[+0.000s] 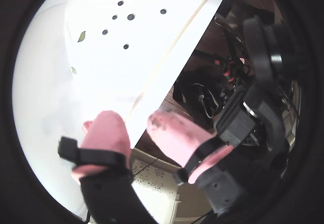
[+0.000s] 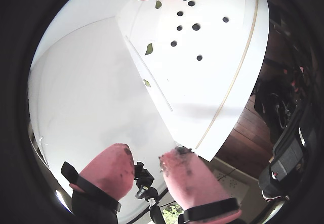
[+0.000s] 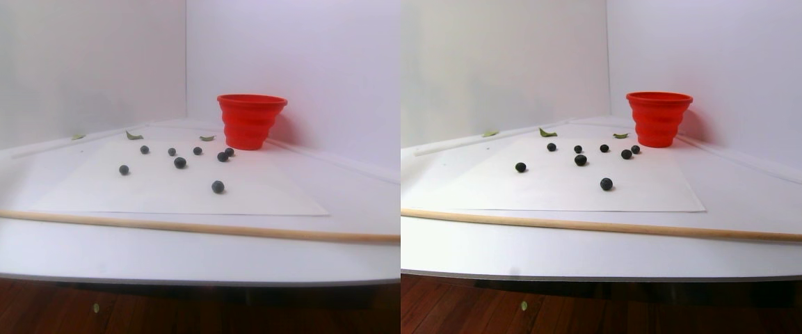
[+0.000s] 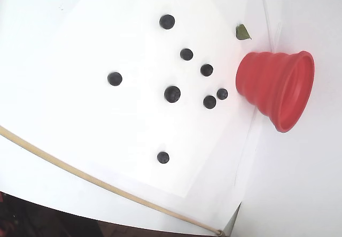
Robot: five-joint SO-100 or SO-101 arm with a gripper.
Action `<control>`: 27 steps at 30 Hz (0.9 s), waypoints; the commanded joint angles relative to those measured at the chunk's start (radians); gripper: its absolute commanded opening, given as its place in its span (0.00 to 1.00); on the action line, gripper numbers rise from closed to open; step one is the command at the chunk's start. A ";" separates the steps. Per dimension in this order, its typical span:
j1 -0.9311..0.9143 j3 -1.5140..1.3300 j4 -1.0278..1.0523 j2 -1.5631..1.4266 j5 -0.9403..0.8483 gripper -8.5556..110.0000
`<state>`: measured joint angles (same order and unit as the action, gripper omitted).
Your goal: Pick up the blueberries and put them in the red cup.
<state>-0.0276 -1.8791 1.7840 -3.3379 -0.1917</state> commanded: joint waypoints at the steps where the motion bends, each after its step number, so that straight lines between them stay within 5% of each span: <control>1: 0.003 0.080 0.000 0.005 -0.005 0.16; 27: 0.043 0.115 0.000 0.028 0.000 0.16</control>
<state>0.0123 -1.8515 1.7840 -3.3088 -0.1902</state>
